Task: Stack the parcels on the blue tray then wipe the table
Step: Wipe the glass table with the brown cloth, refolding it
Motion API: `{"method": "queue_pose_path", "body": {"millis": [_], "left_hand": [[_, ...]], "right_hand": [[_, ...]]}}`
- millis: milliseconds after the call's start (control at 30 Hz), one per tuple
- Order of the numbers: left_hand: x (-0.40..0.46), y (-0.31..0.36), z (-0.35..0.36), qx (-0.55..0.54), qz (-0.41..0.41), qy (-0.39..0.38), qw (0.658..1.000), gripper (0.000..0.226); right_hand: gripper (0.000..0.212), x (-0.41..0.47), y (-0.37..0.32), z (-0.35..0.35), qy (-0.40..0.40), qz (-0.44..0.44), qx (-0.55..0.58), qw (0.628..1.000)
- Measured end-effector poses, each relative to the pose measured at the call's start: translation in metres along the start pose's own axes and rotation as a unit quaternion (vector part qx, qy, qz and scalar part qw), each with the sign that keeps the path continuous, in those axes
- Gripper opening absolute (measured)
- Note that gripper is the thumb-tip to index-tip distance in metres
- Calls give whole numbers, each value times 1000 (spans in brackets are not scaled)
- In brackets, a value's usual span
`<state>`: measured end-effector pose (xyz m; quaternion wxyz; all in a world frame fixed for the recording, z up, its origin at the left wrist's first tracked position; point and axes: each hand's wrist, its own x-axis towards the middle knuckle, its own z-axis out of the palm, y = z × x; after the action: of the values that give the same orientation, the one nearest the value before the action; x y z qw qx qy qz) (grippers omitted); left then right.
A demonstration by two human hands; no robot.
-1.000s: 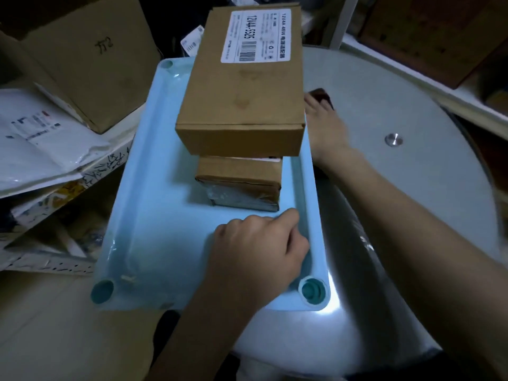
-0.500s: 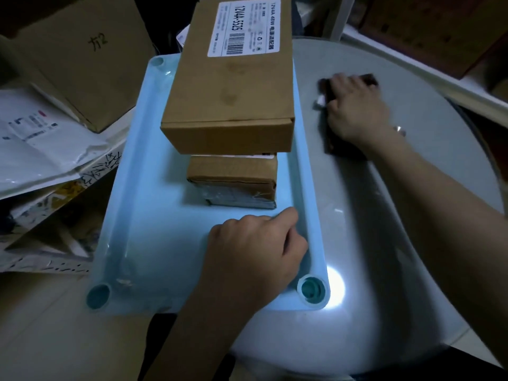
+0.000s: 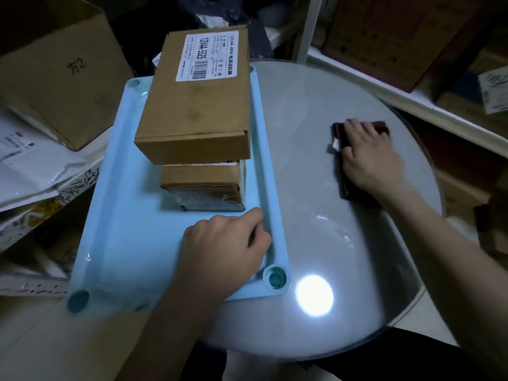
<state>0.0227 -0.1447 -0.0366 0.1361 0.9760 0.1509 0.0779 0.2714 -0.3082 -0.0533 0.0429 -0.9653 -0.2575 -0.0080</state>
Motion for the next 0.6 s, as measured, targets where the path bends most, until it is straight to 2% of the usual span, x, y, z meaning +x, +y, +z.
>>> {"method": "queue_pose_path", "body": {"millis": [133,233,300,400,533,600], "left_hand": [[0,-1,0,-12,2,0,1000,22],[-1,-2,0,-11,6,-2,1000,23],[-1,-2,1,-12,9,-4,1000,22],[0,-2,1,-11,0,-18,1000,20],[0,-1,-1,-16,-4,-26,1000,20],[0,0,-2,-19,-4,-31,999,19]], "right_hand": [[60,-72,-60,4,2,-160,40,986],[63,-129,-37,3,-49,-202,24,978],[64,-134,1,-2,-44,-158,28,986],[66,-106,34,-5,-25,-44,9,999],[59,-69,-9,3,-9,82,0,997],[62,-71,-47,7,9,46,8,999]]}}
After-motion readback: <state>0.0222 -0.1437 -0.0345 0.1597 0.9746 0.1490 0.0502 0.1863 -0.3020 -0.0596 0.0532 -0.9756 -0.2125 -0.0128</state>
